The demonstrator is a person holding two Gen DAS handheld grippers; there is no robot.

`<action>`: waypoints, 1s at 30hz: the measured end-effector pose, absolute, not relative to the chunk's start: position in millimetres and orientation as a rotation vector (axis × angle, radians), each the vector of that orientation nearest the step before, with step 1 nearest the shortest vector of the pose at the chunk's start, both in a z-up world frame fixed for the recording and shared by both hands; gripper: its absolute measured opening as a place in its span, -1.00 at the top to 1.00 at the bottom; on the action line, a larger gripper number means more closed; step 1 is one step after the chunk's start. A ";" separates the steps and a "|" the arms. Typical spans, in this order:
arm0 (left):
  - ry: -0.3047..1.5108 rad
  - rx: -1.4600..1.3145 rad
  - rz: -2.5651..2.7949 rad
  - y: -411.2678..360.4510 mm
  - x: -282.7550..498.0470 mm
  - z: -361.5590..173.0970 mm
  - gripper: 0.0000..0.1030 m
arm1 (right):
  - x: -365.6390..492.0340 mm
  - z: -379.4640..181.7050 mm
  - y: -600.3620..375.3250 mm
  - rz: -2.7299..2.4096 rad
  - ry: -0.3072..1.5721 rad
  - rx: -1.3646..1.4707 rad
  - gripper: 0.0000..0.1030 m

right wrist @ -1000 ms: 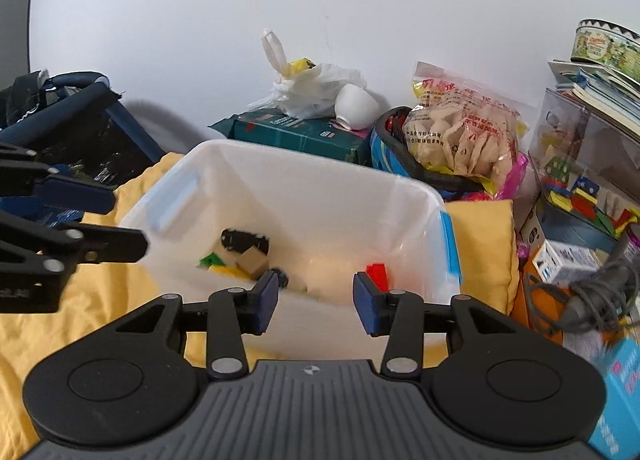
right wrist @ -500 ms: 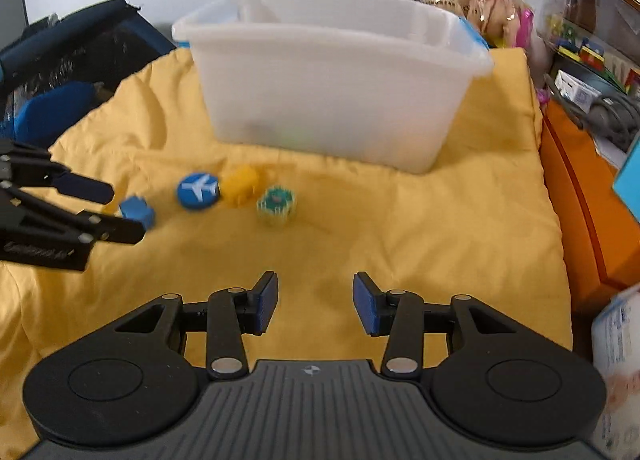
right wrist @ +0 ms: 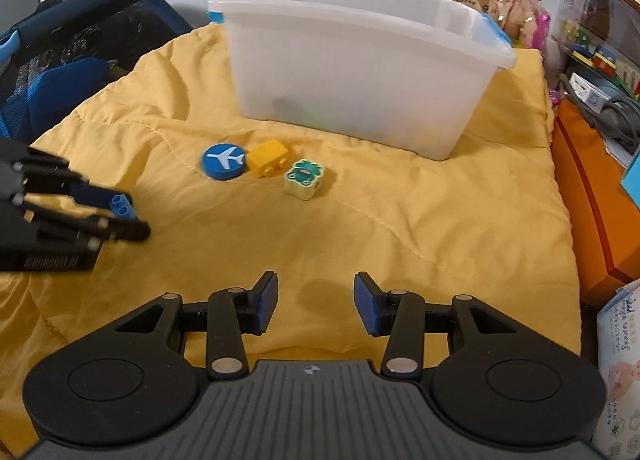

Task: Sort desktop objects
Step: 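Grasp the small blue brick with the left tool while the right tool grasps the green frog tile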

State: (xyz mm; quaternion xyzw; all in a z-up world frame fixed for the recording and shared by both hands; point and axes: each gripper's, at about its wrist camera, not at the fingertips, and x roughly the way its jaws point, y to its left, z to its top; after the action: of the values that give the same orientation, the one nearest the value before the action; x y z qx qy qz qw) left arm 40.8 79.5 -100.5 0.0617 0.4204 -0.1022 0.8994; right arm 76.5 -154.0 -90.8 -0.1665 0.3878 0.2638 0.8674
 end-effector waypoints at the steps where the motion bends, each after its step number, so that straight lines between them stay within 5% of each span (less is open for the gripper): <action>1: 0.873 0.126 -0.212 79.8 38.9 -100.0 0.32 | 76.3 -91.2 -152.5 0.558 0.812 -0.352 0.10; 12: 0.878 0.100 -0.181 77.6 41.4 -96.6 0.21 | 73.9 -92.5 -138.0 0.604 0.802 -0.384 0.06; 26: 0.887 0.098 -0.231 73.9 35.0 -97.2 0.33 | 140.2 -90.7 -115.5 0.574 0.785 -0.273 0.00; 29: 0.888 0.105 -0.244 71.1 33.6 -96.5 0.33 | 156.9 -102.4 -109.7 0.572 0.830 -0.202 0.08; 30: 0.890 0.106 -0.251 70.6 33.3 -96.9 0.33 | 158.5 -107.2 -107.1 0.558 0.845 -0.224 0.27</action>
State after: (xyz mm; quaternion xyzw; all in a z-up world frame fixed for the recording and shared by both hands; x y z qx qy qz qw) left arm 33.3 70.6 -96.9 0.0509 0.4292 -0.1212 0.8936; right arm 158.5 -107.1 -107.2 -0.1071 0.4038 0.2666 0.8686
